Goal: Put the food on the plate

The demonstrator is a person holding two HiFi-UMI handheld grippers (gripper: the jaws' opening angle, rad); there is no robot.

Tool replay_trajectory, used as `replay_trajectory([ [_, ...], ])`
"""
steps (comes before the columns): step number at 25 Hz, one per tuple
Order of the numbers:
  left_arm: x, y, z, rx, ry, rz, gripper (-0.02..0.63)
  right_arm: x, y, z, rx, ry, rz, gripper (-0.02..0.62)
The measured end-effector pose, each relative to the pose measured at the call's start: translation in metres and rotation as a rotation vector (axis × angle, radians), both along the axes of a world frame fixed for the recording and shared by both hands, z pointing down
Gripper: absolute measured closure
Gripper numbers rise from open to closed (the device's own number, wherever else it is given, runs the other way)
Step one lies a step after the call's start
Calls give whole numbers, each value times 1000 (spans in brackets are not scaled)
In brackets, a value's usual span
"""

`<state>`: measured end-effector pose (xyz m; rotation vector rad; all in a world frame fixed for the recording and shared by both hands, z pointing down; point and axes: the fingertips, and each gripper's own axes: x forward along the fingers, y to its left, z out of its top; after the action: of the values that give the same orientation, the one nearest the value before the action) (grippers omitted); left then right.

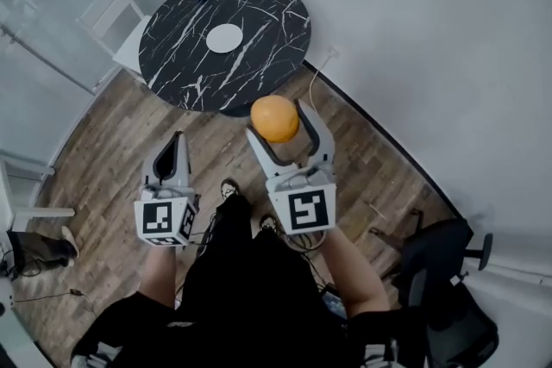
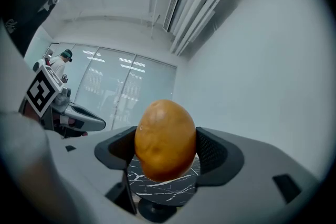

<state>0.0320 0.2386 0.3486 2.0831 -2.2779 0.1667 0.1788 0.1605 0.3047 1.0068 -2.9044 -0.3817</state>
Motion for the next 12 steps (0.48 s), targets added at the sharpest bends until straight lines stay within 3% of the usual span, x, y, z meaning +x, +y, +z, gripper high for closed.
replay_trajectory([
  [6,-20,-38,8,-22,19,50,606,-26,-29,3,4,38,1,264],
  [12,-62,-78,22,-47,22,85,606,-68,-66,12,-8,51,22,264],
])
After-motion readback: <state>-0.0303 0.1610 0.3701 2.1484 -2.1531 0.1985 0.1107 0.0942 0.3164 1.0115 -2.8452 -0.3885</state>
